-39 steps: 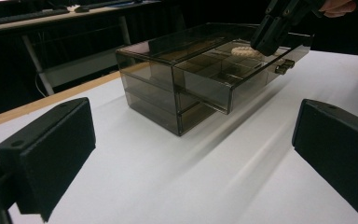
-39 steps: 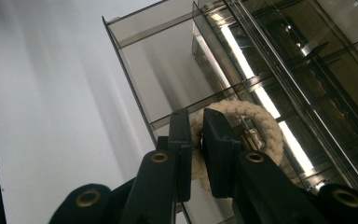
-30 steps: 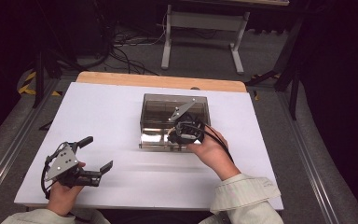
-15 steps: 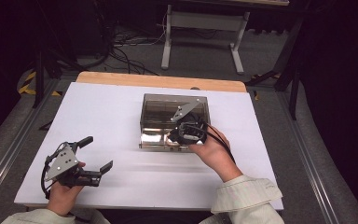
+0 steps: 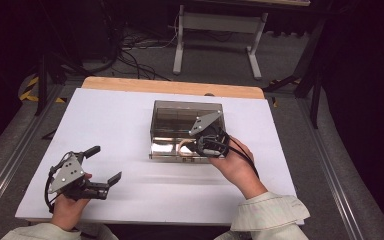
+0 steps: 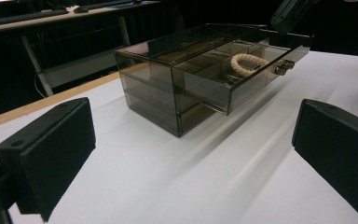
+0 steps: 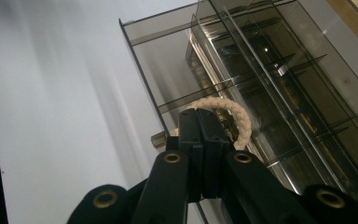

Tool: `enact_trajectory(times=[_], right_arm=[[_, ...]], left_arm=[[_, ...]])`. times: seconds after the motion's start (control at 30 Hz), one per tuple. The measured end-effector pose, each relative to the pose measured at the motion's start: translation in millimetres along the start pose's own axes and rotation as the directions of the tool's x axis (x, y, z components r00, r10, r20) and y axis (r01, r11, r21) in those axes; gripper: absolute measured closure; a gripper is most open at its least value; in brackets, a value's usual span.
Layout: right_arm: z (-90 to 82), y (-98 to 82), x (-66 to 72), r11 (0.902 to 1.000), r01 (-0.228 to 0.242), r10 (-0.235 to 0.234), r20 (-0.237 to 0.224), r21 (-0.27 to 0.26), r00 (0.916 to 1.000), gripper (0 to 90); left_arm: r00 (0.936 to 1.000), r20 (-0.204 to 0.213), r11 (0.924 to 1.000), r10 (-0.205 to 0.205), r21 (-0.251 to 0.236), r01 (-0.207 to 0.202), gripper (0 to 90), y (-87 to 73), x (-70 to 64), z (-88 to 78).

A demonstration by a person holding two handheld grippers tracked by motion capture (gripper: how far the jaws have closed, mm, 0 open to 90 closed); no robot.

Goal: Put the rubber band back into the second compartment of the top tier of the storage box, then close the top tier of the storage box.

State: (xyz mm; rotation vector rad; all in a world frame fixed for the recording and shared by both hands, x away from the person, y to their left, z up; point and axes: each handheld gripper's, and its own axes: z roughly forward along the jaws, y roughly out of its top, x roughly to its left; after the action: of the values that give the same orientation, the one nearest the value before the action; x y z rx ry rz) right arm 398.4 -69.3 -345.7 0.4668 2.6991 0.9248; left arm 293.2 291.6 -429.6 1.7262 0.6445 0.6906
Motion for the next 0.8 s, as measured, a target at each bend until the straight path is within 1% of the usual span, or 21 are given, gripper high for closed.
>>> enact_trajectory(times=[0.13, 0.2, 0.23, 0.27, 0.4, 0.43, 0.47, 0.53, 0.57, 0.67, 0.77, 0.8], right_arm=[[-2.2, -3.6, 3.9, 0.9992, 0.038, -0.038, -0.002, 0.009, 0.9993, 90.0], [-2.5, -5.1, 5.2, 0.9988, 0.046, -0.046, -0.005, 0.014, 0.9989, 90.0], [-2.7, -5.8, 6.2, 0.9984, 0.054, -0.053, -0.009, 0.017, 0.9985, 90.0], [-2.6, -6.9, 7.3, 0.9975, 0.067, -0.067, -0.01, 0.022, 0.9977, 90.0], [-2.7, -9.9, 9.7, 0.9954, 0.085, -0.085, -0.007, 0.044, 0.9964, 90.0], [-2.9, -10.7, 10.2, 0.9954, 0.084, -0.084, -0.005, 0.046, 0.9965, 90.0], [-3.4, -11.6, 10.6, 0.9947, 0.091, -0.091, -0.01, 0.048, 0.9958, 90.0], [-4.1, -12.8, 10.9, 0.9936, 0.101, -0.101, -0.004, 0.052, 0.9949, 90.0], [-4.4, -13.9, 11.5, 0.9937, 0.098, -0.098, 0.003, 0.055, 0.9952, 90.0], [-5.4, -16.0, 12.0, 0.9917, 0.112, -0.112, 0.007, 0.064, 0.9936, 90.0], [-7.3, -17.9, 16.0, 0.9875, 0.142, -0.143, 0.019, 0.069, 0.9895, 90.0], [-8.5, -18.0, 20.3, 0.9839, 0.165, -0.167, 0.027, 0.07, 0.9856, 90.0]], left_arm=[[1.0, -0.003, 1.0, 0.001, 0.002, -0.001, 0.4, 0.2, 0.0, -0.2], [1.0, -0.004, 1.0, 0.003, 0.001, -0.003, 0.4, 0.3, -0.1, -0.2], [1.0, 0.0, 1.0, -0.006, 0.002, 0.006, 0.4, 0.2, -0.9, 0.1], [1.0, 0.0, 1.0, -0.006, 0.002, 0.006, 0.4, 0.2, -1.0, 0.1], [1.0, 0.001, 1.0, -0.008, -0.001, 0.008, 0.3, 0.2, -0.9, 0.3], [1.0, -0.007, 1.0, 0.006, 0.0, -0.006, 0.4, 0.6, 0.3, 0.2], [0.9999, -0.007, 1.0, 0.007, 0.0, -0.007, 0.4, 0.6, 0.3, 0.2], [1.0, 0.0, 1.0, -0.002, 0.001, 0.002, 0.4, 0.2, -0.8, 0.8], [1.0, 0.0, 1.0, -0.001, 0.001, 0.001, 0.4, 0.3, -0.9, 0.7], [1.0, -0.002, 1.0, 0.001, -0.001, -0.001, 0.4, 0.6, -0.7, 0.6], [1.0, 0.0, 1.0, -0.001, 0.0, 0.001, 0.4, 0.4, -0.9, 0.7], [1.0, 0.0, 1.0, -0.002, 0.0, 0.002, 0.4, 0.5, -0.9, 0.7]])
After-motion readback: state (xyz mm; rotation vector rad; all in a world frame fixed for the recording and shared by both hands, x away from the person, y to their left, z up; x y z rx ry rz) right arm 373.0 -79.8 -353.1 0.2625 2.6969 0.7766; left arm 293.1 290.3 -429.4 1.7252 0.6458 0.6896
